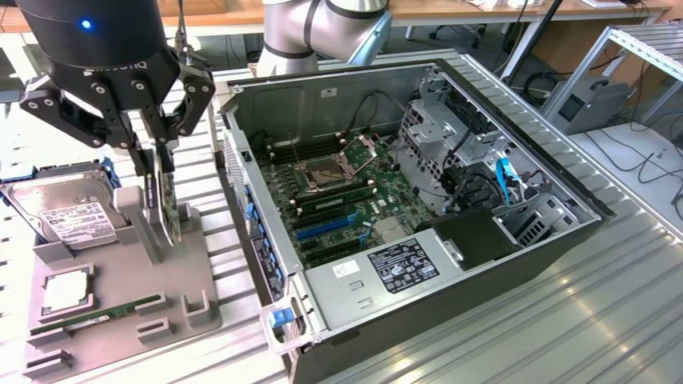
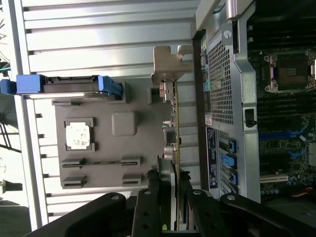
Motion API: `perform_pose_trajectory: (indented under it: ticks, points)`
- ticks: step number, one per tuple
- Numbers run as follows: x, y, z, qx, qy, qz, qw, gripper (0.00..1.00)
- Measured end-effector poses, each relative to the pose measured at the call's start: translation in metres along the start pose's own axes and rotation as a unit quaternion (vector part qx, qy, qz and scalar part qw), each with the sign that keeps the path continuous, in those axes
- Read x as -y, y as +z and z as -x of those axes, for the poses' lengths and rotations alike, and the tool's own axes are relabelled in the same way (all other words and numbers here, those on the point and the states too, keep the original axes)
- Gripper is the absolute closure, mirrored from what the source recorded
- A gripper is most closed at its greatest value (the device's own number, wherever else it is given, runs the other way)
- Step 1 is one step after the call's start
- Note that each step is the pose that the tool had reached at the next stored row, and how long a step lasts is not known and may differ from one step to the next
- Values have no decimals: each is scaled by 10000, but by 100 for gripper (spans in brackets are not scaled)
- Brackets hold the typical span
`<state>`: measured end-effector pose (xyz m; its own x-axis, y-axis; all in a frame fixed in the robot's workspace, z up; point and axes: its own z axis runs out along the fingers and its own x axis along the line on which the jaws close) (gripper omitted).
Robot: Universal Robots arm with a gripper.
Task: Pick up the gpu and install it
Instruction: 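Pick up the gpu and move the gpu toward the slot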
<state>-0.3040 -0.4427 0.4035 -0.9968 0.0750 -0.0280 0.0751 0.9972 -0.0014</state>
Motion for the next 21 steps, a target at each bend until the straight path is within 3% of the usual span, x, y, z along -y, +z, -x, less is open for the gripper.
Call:
perform_pose_trajectory:
  ticks: [21]
  points:
    - [0, -65, 2, 0, 0, 0, 10000, 73]
